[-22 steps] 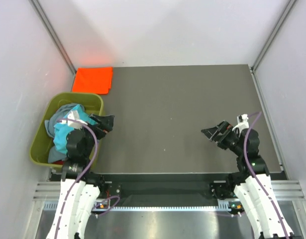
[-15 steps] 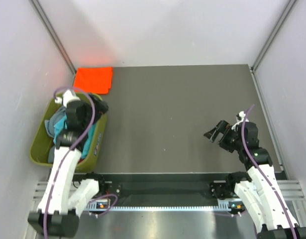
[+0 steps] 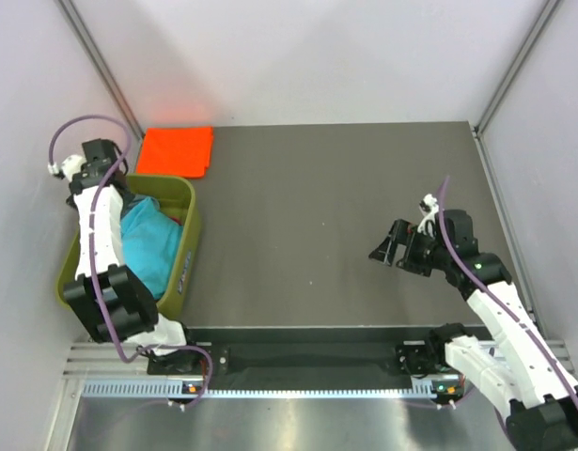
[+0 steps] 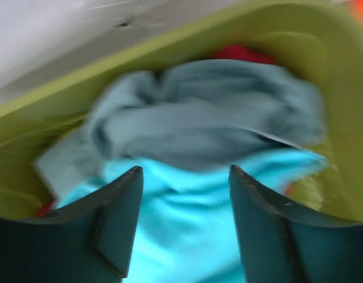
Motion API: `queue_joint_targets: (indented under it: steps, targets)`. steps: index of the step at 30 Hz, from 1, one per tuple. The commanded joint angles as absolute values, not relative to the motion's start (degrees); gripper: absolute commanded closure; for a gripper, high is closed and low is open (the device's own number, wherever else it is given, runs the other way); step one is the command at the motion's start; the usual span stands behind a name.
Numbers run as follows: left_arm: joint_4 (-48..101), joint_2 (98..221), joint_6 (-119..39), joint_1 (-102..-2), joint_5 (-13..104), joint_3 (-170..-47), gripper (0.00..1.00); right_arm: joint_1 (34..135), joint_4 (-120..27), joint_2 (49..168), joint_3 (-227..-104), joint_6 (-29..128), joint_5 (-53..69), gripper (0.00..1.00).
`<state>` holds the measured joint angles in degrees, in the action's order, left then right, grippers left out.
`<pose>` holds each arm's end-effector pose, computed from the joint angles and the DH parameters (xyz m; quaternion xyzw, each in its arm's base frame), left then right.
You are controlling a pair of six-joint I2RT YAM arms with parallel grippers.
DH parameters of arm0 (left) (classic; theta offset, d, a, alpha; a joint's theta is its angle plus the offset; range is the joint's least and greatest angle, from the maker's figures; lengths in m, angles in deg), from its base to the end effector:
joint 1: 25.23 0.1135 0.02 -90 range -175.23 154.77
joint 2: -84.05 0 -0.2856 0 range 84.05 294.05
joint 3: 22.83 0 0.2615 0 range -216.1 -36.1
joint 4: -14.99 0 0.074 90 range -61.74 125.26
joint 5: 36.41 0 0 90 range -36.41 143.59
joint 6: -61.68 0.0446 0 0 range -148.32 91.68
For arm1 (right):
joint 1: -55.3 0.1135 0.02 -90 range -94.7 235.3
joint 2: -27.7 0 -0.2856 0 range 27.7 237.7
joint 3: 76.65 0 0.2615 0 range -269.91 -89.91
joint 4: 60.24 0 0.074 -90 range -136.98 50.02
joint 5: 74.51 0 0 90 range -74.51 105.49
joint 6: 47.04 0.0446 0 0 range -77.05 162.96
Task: Fold and stack the t-shirts
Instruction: Grab the tshirt from the pile
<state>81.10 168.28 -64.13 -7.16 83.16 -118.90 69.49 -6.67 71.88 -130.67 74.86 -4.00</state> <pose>0.2908 0.1180 0.3597 -0.4867 0.7849 0.1942 0.3305 0.1483 0.0528 0.2770 0.0738 0.9057 0.2948 0.2954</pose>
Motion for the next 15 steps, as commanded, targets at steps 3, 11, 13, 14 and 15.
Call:
queue_joint_targets:
  steps: [3, 11, 13, 14, 15]
  targets:
    - [86.27, 167.90, -61.45, -3.61, 83.83, -116.44, 0.40, 73.31, -5.94, 76.12, -135.97, 70.91, -2.35, 0.05]
    - [84.68, 162.10, -61.01, -3.52, 83.74, -106.68, 0.31, 74.19, -7.43, 77.89, -135.70, 71.78, -2.53, 0.05]
    - [84.43, 161.66, -61.36, -3.43, 83.13, -104.84, 0.39, 74.28, -7.78, 77.71, -135.62, 72.22, -2.44, 0.05]
    - [84.07, 160.88, -61.19, -3.52, 82.86, -104.39, 0.48, 74.19, -7.87, 77.80, -135.44, 72.40, -2.53, 0.05]
    - [83.81, 160.52, -60.58, -3.52, 82.95, -104.56, 0.59, 74.19, -7.96, 77.71, -135.18, 72.92, -2.62, 0.05]
